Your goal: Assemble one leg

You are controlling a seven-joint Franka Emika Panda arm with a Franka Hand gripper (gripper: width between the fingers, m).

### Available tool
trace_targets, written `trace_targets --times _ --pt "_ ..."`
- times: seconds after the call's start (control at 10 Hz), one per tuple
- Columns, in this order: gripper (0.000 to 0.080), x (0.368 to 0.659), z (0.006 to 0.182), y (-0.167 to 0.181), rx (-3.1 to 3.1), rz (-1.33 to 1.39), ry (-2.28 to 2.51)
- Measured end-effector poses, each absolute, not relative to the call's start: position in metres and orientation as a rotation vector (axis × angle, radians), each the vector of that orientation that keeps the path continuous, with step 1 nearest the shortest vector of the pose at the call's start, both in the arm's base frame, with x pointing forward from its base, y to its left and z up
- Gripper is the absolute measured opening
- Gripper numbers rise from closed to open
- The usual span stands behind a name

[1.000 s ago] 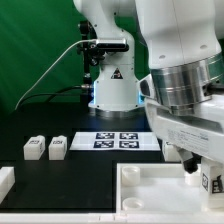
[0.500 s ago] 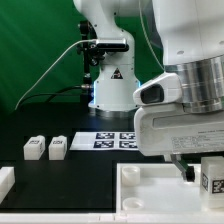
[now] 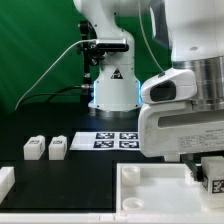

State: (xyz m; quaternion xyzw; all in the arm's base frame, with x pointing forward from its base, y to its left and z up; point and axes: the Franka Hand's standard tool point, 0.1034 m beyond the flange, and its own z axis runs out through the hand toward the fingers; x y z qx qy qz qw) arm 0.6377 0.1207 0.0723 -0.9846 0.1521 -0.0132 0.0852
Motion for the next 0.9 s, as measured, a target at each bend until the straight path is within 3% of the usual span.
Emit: trace_targets --times 0.1,0.6,0.9 --pt "0.0314 0.637 0.071 0.1165 -2.906 -0.021 0.632" --pt "0.0303 0.6369 0.0732 0.1182 -2.286 0.194 1.891" --pt "0.0299 0.6359 0.0695 0.116 -1.905 0.283 2.252"
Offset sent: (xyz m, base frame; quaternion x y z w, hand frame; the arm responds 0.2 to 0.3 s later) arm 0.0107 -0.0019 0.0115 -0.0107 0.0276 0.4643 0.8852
